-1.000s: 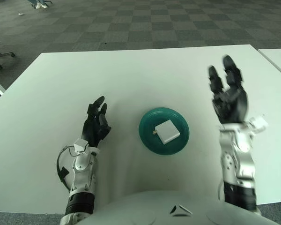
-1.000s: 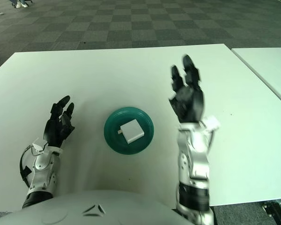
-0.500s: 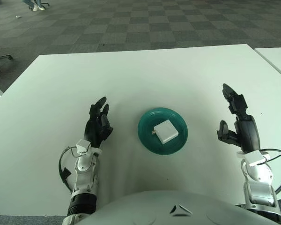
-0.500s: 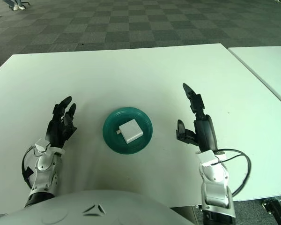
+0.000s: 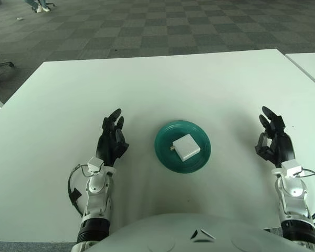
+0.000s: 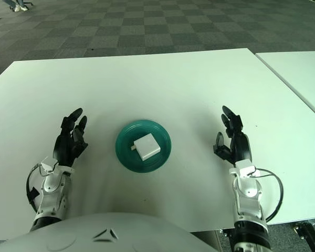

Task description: Put the charger into the plate.

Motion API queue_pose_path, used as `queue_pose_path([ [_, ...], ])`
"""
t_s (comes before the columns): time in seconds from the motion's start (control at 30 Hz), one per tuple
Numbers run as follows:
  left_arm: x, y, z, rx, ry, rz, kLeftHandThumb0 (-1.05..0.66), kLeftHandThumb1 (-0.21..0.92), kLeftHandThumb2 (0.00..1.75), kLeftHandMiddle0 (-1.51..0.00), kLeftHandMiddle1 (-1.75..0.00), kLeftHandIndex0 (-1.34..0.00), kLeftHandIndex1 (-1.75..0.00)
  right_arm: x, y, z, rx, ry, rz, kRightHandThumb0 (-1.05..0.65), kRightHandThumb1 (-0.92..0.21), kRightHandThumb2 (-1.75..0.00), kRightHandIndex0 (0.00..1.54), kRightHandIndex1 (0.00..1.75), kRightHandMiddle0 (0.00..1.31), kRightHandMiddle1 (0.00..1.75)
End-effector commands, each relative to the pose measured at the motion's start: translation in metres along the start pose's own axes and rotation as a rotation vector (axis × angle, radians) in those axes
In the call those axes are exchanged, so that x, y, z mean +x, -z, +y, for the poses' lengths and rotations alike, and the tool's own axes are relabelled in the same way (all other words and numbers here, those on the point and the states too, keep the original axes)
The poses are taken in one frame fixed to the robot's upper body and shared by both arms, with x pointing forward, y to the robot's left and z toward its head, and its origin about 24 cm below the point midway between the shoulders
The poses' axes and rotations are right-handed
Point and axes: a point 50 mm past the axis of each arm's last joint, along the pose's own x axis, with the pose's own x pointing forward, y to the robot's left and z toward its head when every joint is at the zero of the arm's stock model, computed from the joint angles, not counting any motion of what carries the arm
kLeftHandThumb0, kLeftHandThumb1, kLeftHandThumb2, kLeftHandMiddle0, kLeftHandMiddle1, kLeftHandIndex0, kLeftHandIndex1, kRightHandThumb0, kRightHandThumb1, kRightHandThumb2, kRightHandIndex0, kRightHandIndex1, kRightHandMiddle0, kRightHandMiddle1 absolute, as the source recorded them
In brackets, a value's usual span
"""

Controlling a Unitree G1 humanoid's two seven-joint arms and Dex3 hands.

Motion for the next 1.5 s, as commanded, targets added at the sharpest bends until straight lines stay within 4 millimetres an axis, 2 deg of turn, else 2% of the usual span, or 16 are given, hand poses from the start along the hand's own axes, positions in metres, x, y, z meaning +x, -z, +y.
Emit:
queue_pose_path([
  [0.0,-0.04,0.034,-0.012,-0.077,-0.056,0.183,-0.85,0.92,0.94,-0.3,0.0,0.0,-0.74,0.002,0.015,0.003,0.006,-0.002,0.088,-1.05,-0.92,-1.02,0.25,0.02,0.0,0.57],
  [0.1,-0.04,0.034,-0.014,-0.077,-0.056,0.183,-0.85,0.92,0.94,-0.3,0.0,0.0,-0.74,0.007,0.017,0.002,0.005,-0.013,0.098,-1.05,-0.92,-1.03,0.24,0.01,0.0,0.56],
  [0.3,-0.041,0.034,-0.015,-0.077,-0.056,0.183,-0.85,0.92,0.94,-0.3,0.0,0.0,-0.74,0.028,0.013,0.002,-0.033,-0.043,0.069,-1.05,-0.92,-1.03,0.22,0.0,0.0,0.49],
  [0.47,-0.041,0.034,-0.017,-0.078,-0.056,0.183,-0.85,0.92,0.94,-0.3,0.0,0.0,-0.74,0.057,0.016,0.011,-0.054,-0.097,0.109,-1.05,-0.92,-1.0,0.21,0.0,0.0,0.45],
  [0.63,-0.041,0.034,-0.018,-0.077,-0.055,0.183,-0.85,0.92,0.94,-0.3,0.0,0.0,-0.74,0.062,0.019,0.015,-0.053,-0.105,0.124,-1.05,-0.92,-0.98,0.2,0.0,0.0,0.44],
  [0.7,-0.041,0.034,-0.018,-0.077,-0.055,0.183,-0.85,0.92,0.94,-0.3,0.0,0.0,-0.74,0.065,0.021,0.022,-0.043,-0.108,0.14,-1.05,-0.92,-0.98,0.19,0.0,0.0,0.44],
  [0.73,-0.043,0.032,-0.025,-0.106,-0.104,0.207,-0.85,0.92,0.94,-0.3,0.0,0.0,-0.74,0.066,0.021,0.027,-0.034,-0.108,0.148,-1.05,-0.92,-0.98,0.19,0.0,0.0,0.44],
  [0.77,-0.05,0.043,-0.024,-0.127,-0.157,0.266,-0.82,0.92,0.92,-0.33,-0.02,0.0,-0.83,0.068,0.022,0.036,-0.016,-0.106,0.163,-1.05,-0.92,-0.98,0.19,0.0,0.0,0.44],
  [0.83,-0.058,0.056,-0.023,-0.14,-0.208,0.334,-0.76,0.92,0.85,-0.33,-0.23,0.0,-1.0,0.07,0.023,0.05,0.009,-0.105,0.182,-1.05,-0.92,-0.98,0.18,0.0,0.0,0.44],
  [0.87,-0.059,0.058,-0.022,-0.133,-0.207,0.343,-0.75,0.92,0.84,-0.3,-0.33,0.0,-1.02,0.071,0.023,0.054,0.015,-0.106,0.187,-1.04,-0.92,-0.98,0.18,0.0,0.0,0.44],
  [0.93,-0.057,0.058,-0.024,-0.117,-0.196,0.339,-0.74,0.92,0.83,-0.27,-0.42,0.0,-1.02,0.073,0.022,0.06,0.023,-0.107,0.192,-1.04,-0.92,-0.99,0.18,0.0,0.0,0.45],
  [1.03,-0.052,0.053,-0.029,-0.079,-0.163,0.301,-0.75,0.92,0.84,-0.24,-0.48,0.0,-0.93,0.076,0.019,0.074,0.051,-0.116,0.19,-1.03,-0.92,-0.99,0.19,0.01,0.0,0.46],
  [1.17,-0.049,0.052,-0.032,-0.07,-0.153,0.282,-0.77,0.92,0.87,-0.23,-0.49,0.0,-0.84,0.077,0.019,0.079,0.055,-0.134,0.195,-1.01,-0.92,-0.99,0.2,0.01,0.0,0.46],
  [1.3,-0.048,0.049,-0.035,-0.073,-0.148,0.271,-0.79,0.92,0.88,-0.25,-0.43,0.0,-0.79,0.075,0.022,0.081,0.036,-0.149,0.206,-1.0,-0.92,-1.0,0.21,0.01,0.0,0.47],
  [1.47,-0.048,0.049,-0.035,-0.066,-0.158,0.26,-0.81,0.92,0.9,-0.26,-0.37,0.0,-0.75,0.063,0.035,0.086,-0.061,-0.158,0.245,-0.97,-0.92,-1.02,0.23,0.02,0.0,0.51],
])
